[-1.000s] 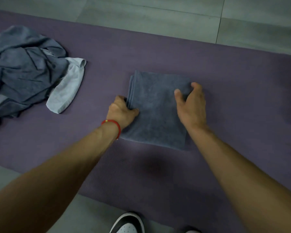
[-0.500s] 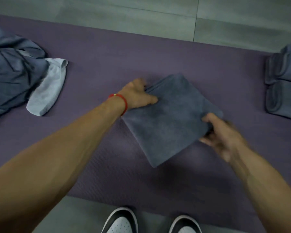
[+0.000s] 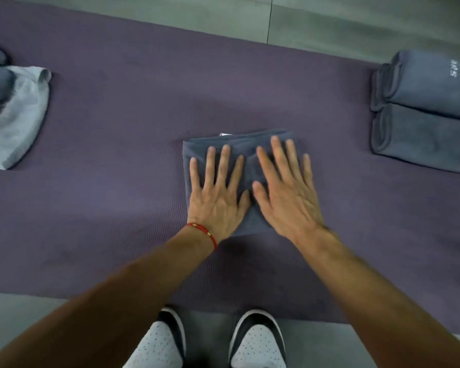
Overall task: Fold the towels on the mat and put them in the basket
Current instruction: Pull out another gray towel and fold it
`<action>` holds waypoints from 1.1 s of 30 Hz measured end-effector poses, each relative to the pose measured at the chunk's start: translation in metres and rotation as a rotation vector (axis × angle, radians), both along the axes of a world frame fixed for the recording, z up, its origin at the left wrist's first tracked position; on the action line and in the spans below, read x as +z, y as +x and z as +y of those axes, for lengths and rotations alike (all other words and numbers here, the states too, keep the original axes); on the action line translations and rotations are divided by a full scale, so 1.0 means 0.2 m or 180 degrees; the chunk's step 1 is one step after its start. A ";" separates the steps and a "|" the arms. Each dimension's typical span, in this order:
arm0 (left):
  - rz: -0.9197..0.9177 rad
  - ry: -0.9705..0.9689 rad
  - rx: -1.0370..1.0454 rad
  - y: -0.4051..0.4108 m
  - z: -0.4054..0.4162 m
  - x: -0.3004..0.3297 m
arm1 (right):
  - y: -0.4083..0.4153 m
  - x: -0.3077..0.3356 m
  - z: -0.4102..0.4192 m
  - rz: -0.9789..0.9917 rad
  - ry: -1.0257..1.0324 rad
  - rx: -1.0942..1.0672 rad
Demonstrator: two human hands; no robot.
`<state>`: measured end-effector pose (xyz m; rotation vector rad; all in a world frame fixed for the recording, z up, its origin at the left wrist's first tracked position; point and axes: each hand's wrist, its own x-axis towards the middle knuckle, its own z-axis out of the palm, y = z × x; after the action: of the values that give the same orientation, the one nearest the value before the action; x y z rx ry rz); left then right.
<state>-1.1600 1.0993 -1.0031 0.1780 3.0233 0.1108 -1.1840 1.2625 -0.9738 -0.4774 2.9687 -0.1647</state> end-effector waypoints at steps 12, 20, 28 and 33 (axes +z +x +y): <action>0.0008 0.0161 0.0156 -0.05 -0.03 -0.03 | -0.14 -0.15 0.07 -0.0455 -0.0128 -0.0008; 0.0148 0.0023 -0.0895 0.13 -0.16 0.09 | 0.00 0.04 0.18 0.0154 -0.0011 0.0941; -0.0218 -0.0286 -0.1039 0.23 -0.16 0.11 | 0.13 0.02 0.23 -0.0189 0.0455 0.1391; -0.0220 -0.0564 -0.0903 0.22 -0.06 0.07 | 0.14 0.00 0.19 -0.0069 0.0638 0.1054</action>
<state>-1.1166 1.0882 -0.9884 0.5685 2.8824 -0.1704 -1.1561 1.3002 -0.9744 -0.9169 2.7920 0.1581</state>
